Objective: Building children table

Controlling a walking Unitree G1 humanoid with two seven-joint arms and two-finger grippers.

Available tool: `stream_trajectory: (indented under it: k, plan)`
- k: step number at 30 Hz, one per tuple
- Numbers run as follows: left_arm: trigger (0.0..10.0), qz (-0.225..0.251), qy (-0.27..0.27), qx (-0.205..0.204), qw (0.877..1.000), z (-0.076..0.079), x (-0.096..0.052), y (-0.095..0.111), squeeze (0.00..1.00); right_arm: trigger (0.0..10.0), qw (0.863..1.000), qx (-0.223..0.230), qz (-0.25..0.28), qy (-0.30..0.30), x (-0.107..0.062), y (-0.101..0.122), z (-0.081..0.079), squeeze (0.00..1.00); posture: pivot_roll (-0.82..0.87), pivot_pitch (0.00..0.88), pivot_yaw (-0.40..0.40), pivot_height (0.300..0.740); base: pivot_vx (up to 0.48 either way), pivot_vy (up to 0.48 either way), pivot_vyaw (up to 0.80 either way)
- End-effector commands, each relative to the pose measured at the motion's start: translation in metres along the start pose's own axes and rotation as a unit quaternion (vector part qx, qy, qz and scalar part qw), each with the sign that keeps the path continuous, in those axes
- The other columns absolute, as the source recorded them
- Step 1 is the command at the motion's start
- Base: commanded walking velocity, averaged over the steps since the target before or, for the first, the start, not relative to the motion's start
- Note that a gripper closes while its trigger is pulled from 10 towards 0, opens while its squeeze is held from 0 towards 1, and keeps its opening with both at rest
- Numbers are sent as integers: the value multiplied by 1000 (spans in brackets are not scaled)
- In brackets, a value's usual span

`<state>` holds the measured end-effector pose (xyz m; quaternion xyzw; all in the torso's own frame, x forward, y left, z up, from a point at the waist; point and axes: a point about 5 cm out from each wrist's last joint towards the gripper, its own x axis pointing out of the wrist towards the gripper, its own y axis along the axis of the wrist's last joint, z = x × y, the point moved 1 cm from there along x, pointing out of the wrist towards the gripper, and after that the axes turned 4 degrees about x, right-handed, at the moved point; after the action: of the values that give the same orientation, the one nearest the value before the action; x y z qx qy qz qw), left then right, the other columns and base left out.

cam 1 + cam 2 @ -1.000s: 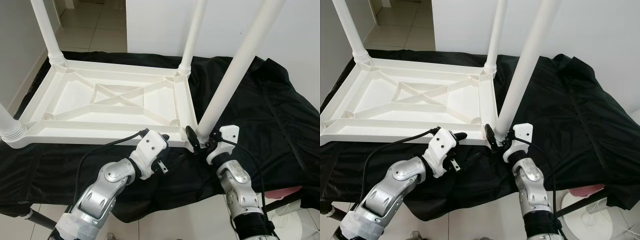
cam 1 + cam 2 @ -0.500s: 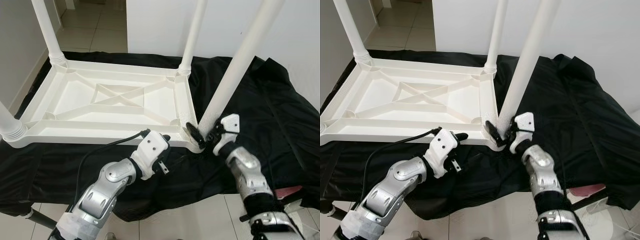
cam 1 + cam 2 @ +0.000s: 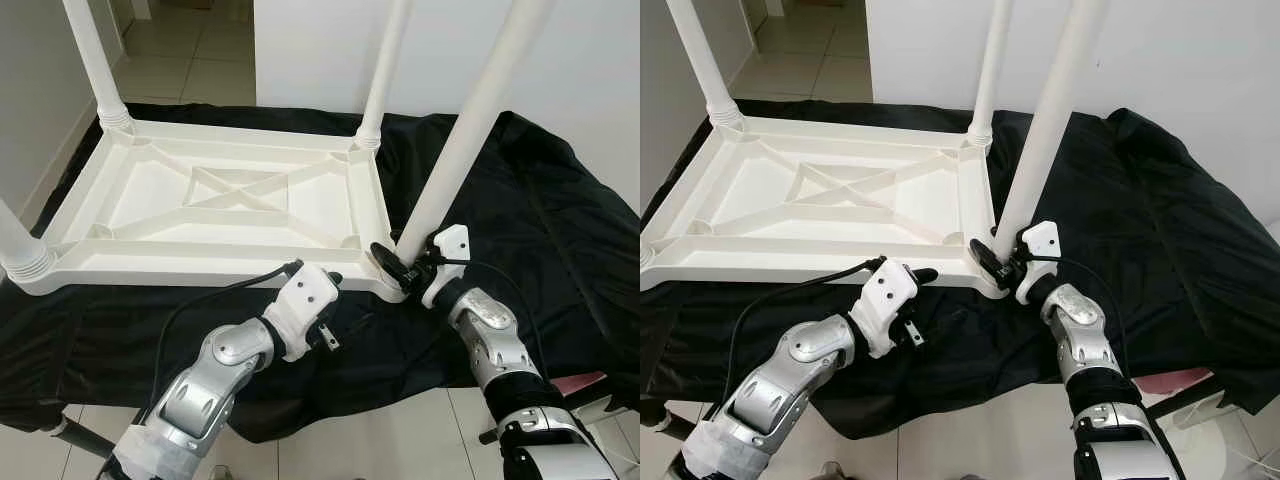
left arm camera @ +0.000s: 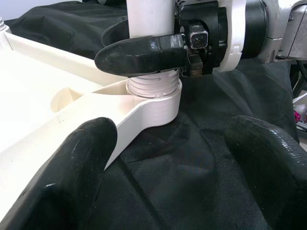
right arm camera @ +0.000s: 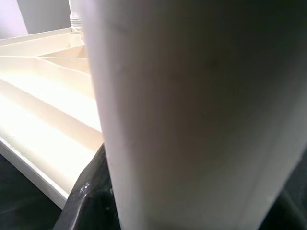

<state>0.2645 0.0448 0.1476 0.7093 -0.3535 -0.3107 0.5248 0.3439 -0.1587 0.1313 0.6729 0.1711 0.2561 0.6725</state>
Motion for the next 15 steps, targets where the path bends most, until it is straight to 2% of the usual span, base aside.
stream_trajectory:
  k: [1, 3, 4, 6, 12, 15]
  plan:
    - [10000, 8, -28, 7, 1000, 6, 1, 5, 0, 4824, 1000, 6, -15, 4, -2, -8, -1, 0, 48, 61, -85, 740, 0, 0, 0]
    - [10000, 8, -29, 7, 1000, 6, 1, 5, 0, 4824, 1000, 7, -15, 5, -2, -9, -1, 0, 48, 61, -85, 740, 0, 0, 0]
    - [10000, 7, -30, 7, 999, 6, 1, 5, 0, 10000, 1000, 12, -12, 1, -2, -9, -1, 0, 46, 60, -85, 740, 0, 0, 0]
    - [10000, 7, -32, 8, 999, 7, 2, 5, 0, 10000, 1000, 16, -10, -1, -2, -9, -1, 0, 46, 60, -85, 740, 0, 0, 0]
    - [10000, 9, -39, 7, 999, 11, 4, 5, 0, 10000, 997, 26, -21, -73, -2, -16, -4, 0, 37, 56, -93, 740, 0, 0, 0]
    - [10000, 9, -41, 7, 999, 11, 4, 5, 0, 10000, 995, 25, -31, -89, -3, -18, -5, 0, 37, 56, -93, 740, 0, 0, 0]
